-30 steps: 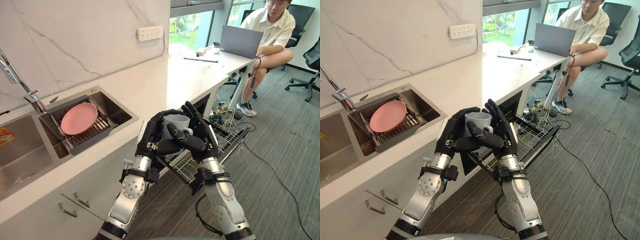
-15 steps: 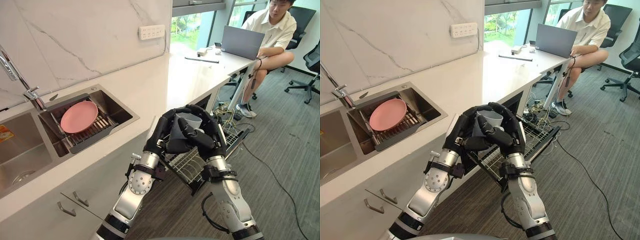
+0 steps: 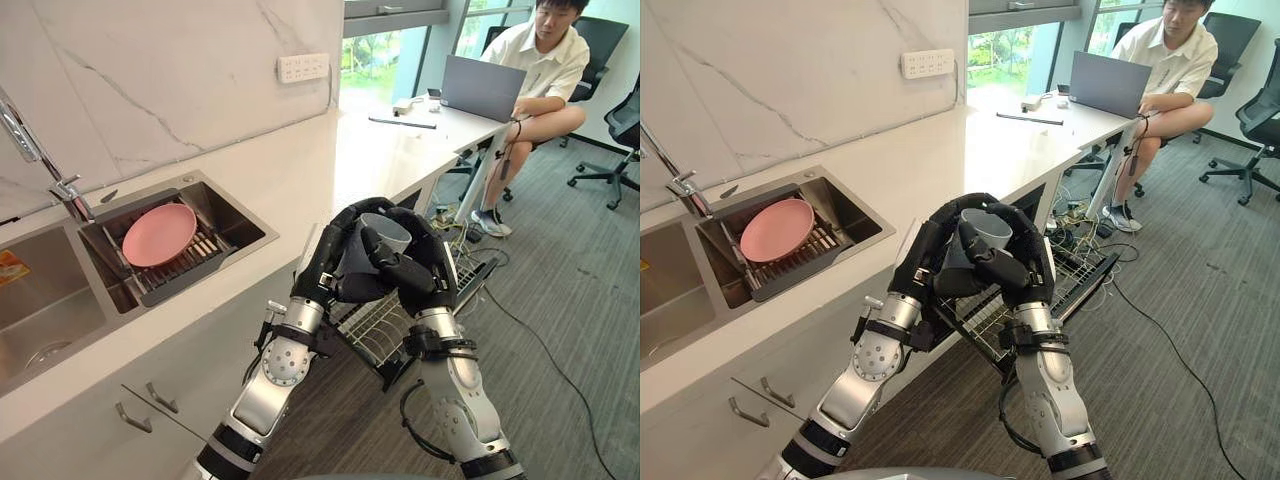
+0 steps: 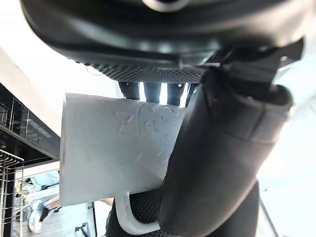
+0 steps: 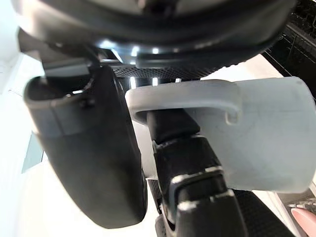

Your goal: Walk over to the sink, pick up the cup, carry it to the dishwasher, place the cup inside the dishwasher, then close the dishwasher door

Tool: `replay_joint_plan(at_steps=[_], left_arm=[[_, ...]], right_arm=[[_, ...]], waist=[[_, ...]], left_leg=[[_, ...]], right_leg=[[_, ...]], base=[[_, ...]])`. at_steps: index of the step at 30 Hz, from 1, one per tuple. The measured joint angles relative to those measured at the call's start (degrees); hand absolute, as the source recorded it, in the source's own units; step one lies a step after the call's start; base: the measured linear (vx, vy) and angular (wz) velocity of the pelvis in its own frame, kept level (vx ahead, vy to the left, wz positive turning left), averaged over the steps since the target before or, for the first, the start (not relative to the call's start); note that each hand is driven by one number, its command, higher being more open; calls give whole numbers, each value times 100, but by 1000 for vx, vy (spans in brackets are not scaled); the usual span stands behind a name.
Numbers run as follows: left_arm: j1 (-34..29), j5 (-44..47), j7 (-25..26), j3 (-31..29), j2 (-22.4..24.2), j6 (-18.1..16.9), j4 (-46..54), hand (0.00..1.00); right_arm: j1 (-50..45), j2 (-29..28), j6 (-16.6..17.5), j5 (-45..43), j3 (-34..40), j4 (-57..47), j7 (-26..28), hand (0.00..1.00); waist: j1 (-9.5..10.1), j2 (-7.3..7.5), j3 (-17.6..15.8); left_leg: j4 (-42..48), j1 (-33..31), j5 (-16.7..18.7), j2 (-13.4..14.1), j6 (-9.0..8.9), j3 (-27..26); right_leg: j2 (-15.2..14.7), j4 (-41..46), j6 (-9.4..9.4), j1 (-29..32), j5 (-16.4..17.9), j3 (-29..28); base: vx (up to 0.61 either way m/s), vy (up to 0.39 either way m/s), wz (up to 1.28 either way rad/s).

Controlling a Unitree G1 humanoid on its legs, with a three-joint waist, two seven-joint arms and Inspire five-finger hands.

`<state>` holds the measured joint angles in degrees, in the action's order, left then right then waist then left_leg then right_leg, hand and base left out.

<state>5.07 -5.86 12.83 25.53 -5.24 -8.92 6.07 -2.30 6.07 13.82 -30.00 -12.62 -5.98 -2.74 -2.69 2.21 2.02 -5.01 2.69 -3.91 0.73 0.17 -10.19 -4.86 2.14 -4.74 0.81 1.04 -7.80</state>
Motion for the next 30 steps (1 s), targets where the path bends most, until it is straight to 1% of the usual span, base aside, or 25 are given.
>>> replay_joint_plan(at_steps=[4, 7, 10, 13, 14, 17, 24, 27, 30], left_arm=[[-173, -85, 58, -163, 111, -1, 82, 90], [-200, -79, 63, -220, 169, -36, 92, 90], [-232, 109, 50, -343, 197, -176, 113, 90], [-337, 482, 16, -681, 203, -290, 318, 90], [-376, 628, -41, -827, 202, -418, 363, 90], [-427, 857, -151, -955, 168, -469, 367, 90], [-832, 1225, -730, -804, 157, -471, 341, 90], [-997, 1395, -872, -819, 120, -471, 320, 90], [-1357, 1611, -1069, -848, 71, -470, 280, 90]], right_arm=[[-7, -217, -1, 546, 78, 0, -12, 30], [-22, -378, -4, 898, 151, 4, -163, 30], [-49, -541, -4, 1006, 485, 4, -326, 30], [-94, -531, -4, 1050, 954, 7, -523, 30], [-121, -524, -4, 1050, 1236, 7, -598, 30], [-126, -500, -4, 1050, 1614, 3, -677, 30], [-125, -485, -3, 1224, 1761, -161, -717, 30], [-125, -444, -4, 1238, 1885, -177, -700, 30], [-135, -442, -4, 1243, 2085, -177, -683, 30]], waist=[[11, 4, -3], [21, 17, -11], [20, 19, -12], [11, 19, -14], [14, 19, -14], [10, 19, -14], [-13, 9, -23], [-3, 7, -37], [-1, -3, -67]], left_leg=[[0, 29, 0, 2, 0, 0], [-2, 57, 0, 2, -1, 9], [-2, 57, 1, 1, -2, 7], [-2, 57, 3, 3, -4, 3], [-1, 57, 7, 6, -9, 2], [-1, 57, 15, 9, -19, -3], [-1, 51, 32, 22, -31, -9], [-1, 41, 36, 18, -29, -6], [-1, 21, 44, 16, -29, -5]], right_leg=[[1, -5, 0, -30, 0, 2], [-2, -10, -1, -66, 1, 13], [-2, -17, -2, -66, 1, 13], [-1, -27, -2, -66, 1, 10], [1, -33, -2, -69, 1, 9], [4, -46, -2, -72, 0, 4], [14, -67, 0, -73, -2, -4], [9, -69, -1, -72, -1, -2], [5, -92, -6, -69, -4, -1]], base=[[0, 0, 0], [0, 0, 0], [0, 0, 0], [0, 0, 0], [0, 0, 0], [0, 0, 0], [0, 0, 0], [0, 0, 0], [0, 0, 0]])
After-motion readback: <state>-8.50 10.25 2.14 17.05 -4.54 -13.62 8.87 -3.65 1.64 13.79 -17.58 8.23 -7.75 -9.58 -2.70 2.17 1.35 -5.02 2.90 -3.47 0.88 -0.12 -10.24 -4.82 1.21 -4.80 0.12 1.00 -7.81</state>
